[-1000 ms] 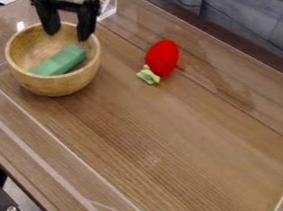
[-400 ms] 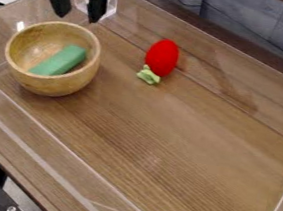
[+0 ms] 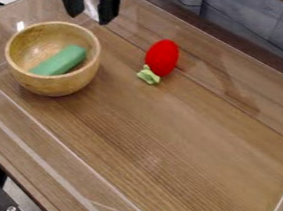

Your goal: Put the green stick in the brown bowl

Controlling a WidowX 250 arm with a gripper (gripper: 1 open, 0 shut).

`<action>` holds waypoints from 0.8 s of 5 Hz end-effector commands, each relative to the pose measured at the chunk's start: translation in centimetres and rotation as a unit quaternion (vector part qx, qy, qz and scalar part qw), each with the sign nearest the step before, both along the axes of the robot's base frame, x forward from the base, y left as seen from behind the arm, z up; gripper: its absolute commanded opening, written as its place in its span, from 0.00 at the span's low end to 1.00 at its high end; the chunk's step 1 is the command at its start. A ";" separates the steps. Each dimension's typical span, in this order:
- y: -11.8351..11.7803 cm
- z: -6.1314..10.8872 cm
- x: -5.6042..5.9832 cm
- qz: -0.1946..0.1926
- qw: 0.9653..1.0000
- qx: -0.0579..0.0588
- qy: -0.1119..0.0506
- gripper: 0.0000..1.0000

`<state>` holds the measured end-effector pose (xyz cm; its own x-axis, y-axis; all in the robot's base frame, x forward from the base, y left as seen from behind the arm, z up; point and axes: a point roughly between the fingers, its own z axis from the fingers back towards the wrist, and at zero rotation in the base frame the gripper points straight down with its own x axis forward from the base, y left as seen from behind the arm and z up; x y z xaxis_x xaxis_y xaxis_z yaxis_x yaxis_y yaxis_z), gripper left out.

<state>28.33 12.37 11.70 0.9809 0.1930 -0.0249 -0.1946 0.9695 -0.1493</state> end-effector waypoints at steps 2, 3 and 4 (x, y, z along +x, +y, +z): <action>-1.7 4.0 0.8 -0.001 0.999 0.018 -0.043 1.00; -3.0 4.6 0.5 0.013 0.999 0.019 -0.041 1.00; -4.1 4.5 0.4 0.001 0.999 0.019 -0.040 1.00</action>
<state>28.64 8.07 14.16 0.9813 0.1921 -0.0114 -0.1918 0.9713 -0.1411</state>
